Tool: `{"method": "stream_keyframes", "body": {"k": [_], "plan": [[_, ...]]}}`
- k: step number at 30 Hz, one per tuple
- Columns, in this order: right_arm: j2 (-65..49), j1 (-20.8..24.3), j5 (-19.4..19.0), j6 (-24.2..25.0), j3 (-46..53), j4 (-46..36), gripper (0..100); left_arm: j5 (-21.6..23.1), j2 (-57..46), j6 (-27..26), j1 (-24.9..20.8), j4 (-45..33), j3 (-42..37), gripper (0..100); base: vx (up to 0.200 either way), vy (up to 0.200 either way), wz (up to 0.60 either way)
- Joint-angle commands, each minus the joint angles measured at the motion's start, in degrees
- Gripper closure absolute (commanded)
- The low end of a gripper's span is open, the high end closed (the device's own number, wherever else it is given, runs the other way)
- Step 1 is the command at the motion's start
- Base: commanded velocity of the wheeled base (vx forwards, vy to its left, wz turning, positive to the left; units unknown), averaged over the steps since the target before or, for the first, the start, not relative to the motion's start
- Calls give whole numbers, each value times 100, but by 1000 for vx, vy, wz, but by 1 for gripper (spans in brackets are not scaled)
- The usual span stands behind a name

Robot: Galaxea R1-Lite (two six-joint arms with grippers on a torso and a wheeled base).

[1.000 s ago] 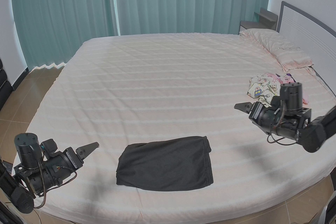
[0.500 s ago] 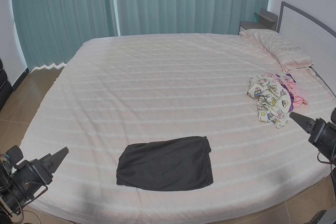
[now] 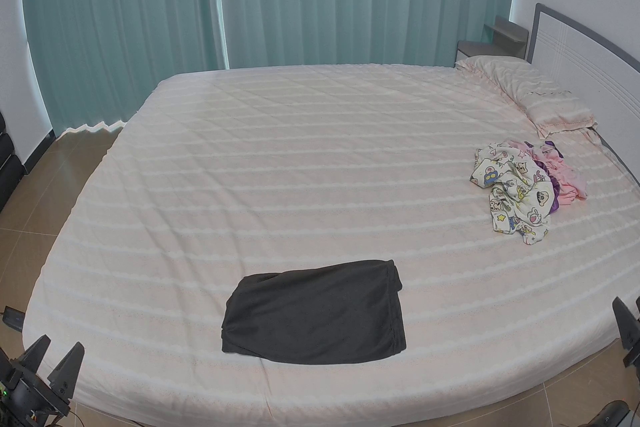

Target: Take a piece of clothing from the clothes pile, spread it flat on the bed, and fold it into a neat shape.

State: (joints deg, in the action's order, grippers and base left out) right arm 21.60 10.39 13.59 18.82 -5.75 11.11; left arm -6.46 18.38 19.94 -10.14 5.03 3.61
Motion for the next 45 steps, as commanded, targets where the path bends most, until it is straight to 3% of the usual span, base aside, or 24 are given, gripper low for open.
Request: {"method": "stream_keyframes", "body": {"k": [1,5,7,11,12,15,16,19,21,24,25,30,36,39,45], "plan": [[-2125,-1083,-129,-942,496,-935,0,-655,-1267,-650,12,-670,210,0,0,0,0],[-2160,-1056,-146,-1003,496,-944,0,-1244,-1267,-1028,12,-372,158,0,0,0,0],[-2160,-1056,-155,-1030,496,-944,0,-1323,-1267,-1054,12,-336,131,0,0,0,0],[-2160,-1047,-199,-1689,496,-917,0,-1912,-1267,-1309,12,-310,-88,0,0,0,0],[-2160,-1056,-225,-2120,540,-794,0,-2219,-1267,-1660,39,-301,-97,0,0,0,0],[-2160,-1047,-322,-2436,567,-671,0,-2325,-1276,-1836,337,-213,-88,0,0,0,0],[-2160,-1047,-357,-2577,575,-680,0,-2298,-1346,-1986,751,-169,-88,0,0,0,0],[-2160,-1056,-384,-2612,567,-741,0,-2166,-1830,-2513,1067,-328,-264,0,0,0,0],[-2160,-1047,-375,-2603,567,-768,0,-1964,-1838,-2539,1023,-310,-282,0,0,0,0],[-2160,-1056,-375,-2594,567,-768,0,-1402,-1838,-2495,1023,-275,-308,0,0,0,0],[-2160,-1056,-384,-2594,567,-768,0,-971,-1838,-2355,1023,-257,-317,0,0,0,0],[-2160,-1047,-656,-2497,567,-777,0,321,-1838,-1625,1023,-354,-334,0,0,0,0],[-2151,-1047,-1509,-2243,567,-979,0,532,-1838,-1801,1023,-486,-334,0,0,0,0],[-2046,-1021,-1491,-2058,444,-1488,0,585,-1838,-1827,1023,-486,-334,0,0,0,0],[-2143,-1056,-1447,-1917,470,-1392,0,576,-1838,-2021,1014,-495,-334,0,0,0,0]]}}
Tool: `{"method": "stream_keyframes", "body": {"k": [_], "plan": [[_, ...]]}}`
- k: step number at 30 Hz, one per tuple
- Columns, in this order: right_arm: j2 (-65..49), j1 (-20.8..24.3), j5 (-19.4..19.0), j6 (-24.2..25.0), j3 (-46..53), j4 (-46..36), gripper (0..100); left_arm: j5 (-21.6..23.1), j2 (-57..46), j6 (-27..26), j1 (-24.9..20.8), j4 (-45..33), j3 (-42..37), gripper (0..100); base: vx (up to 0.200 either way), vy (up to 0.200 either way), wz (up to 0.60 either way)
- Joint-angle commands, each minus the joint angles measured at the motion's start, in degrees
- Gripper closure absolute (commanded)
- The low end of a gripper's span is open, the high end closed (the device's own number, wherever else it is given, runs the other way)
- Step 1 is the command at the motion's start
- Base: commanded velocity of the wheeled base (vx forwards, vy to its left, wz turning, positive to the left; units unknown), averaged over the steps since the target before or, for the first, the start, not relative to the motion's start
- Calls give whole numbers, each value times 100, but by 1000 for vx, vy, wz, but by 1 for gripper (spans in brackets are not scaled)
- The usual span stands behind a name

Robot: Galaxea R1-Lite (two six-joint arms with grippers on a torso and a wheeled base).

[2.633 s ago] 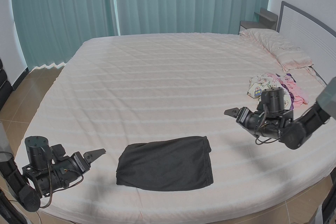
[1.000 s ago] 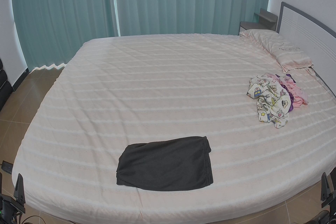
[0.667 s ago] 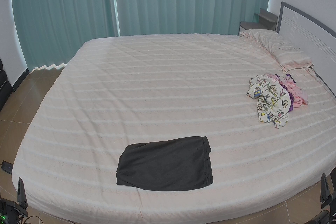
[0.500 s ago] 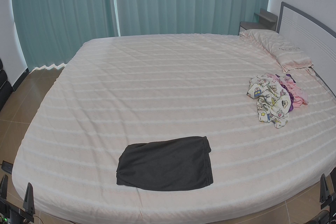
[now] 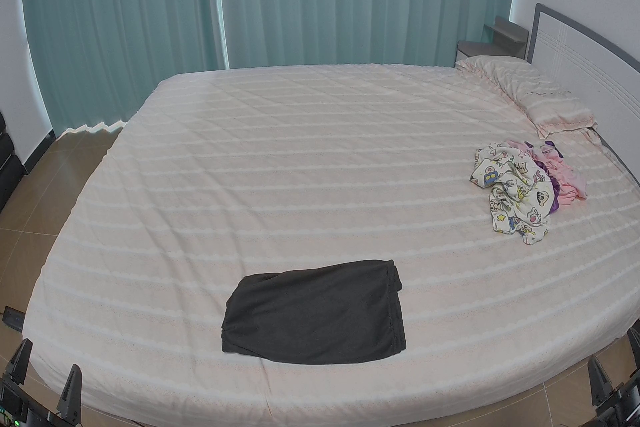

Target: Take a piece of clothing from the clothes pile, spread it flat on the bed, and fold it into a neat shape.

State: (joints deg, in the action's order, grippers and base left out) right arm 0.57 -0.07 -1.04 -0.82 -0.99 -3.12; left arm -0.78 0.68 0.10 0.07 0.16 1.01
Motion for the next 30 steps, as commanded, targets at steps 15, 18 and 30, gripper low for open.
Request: {"method": "stream_keyframes", "body": {"k": [15,18,30], "plan": [[-49,-1,16,47,55,198,0,8,-68,-27,1,-7,-84,0,0,0,0],[-49,-1,16,29,55,198,0,8,-68,-27,1,-7,-75,0,0,0,0],[-49,-1,16,29,55,198,0,8,-68,-27,1,-7,-75,0,0,0,0]]}}
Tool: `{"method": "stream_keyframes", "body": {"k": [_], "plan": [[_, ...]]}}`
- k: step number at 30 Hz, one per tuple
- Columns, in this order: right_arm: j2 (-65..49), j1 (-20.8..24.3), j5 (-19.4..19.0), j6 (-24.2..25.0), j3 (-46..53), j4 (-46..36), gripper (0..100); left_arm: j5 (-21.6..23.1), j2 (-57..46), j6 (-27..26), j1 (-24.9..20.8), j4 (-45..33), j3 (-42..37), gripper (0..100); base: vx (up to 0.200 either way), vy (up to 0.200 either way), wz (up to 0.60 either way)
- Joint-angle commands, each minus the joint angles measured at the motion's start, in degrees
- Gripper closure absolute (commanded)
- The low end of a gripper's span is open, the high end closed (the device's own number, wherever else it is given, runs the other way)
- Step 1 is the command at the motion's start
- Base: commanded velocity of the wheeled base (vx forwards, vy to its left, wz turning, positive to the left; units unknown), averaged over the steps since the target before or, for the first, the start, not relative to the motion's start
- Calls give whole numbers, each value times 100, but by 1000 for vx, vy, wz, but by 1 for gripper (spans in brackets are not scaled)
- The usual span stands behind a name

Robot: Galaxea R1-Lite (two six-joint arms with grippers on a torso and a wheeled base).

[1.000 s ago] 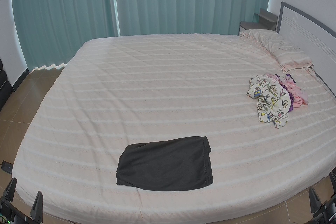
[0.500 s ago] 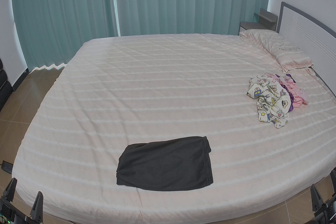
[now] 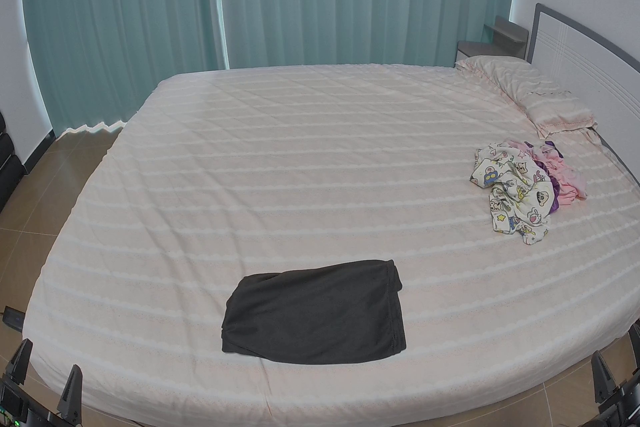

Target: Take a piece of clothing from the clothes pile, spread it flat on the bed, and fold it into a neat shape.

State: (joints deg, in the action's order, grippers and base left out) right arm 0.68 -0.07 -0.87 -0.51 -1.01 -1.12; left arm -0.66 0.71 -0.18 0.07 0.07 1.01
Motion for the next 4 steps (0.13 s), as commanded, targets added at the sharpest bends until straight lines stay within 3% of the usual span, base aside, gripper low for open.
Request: {"method": "stream_keyframes", "body": {"k": [1,4], "plan": [[-59,-1,-1,-2,57,-2,0,-4,-71,1,1,1,-84,0,0,0,0],[-59,-1,-1,-2,57,-2,0,-4,-71,1,1,1,-84,0,0,0,0]]}}
